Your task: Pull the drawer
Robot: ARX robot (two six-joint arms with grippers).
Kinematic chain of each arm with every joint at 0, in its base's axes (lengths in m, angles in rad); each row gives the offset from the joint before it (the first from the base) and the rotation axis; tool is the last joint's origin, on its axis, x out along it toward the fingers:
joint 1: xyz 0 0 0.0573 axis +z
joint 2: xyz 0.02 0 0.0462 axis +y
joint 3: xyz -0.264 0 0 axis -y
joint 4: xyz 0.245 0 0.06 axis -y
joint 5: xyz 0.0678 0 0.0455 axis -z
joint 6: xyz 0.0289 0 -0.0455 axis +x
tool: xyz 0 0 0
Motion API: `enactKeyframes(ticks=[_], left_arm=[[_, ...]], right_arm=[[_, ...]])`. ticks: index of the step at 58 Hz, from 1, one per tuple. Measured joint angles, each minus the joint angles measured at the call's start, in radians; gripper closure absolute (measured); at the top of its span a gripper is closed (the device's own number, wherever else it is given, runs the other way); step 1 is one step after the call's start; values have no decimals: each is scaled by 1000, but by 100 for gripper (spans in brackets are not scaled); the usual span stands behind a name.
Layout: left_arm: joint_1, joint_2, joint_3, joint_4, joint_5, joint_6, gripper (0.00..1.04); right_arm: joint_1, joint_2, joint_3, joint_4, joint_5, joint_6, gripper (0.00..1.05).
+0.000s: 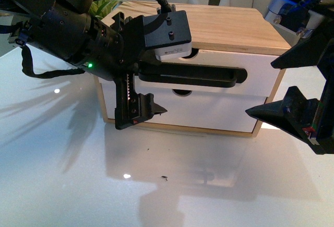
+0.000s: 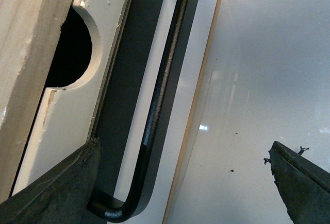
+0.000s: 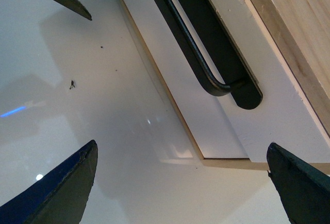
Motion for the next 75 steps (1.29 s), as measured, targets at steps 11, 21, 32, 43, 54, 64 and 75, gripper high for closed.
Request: enactKeyframes(ticks=[11,21,32,43,54,64,75], left_arm=[[4,30,4,-13,-26,32,7],[8,44,16,-31,-21,58,7],[9,44,16,-31,-10,62,7],[9,45,23,-44,-6,62,7],[9,47,28,-50,-3,61,7],[9,47,33,-58,-3,61,7],[9,47,33,-59,-3,60,7]], right_arm=[[0,8,0,8,-12,0,9],[6,42,14,13,-19,-3,9],[32,130,77,41,-11,-19,9],[44,203,137,50,-10,-22,9],[51,259,175,60,-14,-22,9],[60,298,193,62,-22,-23,9],[64,330,206,88,-15,-44,9]])
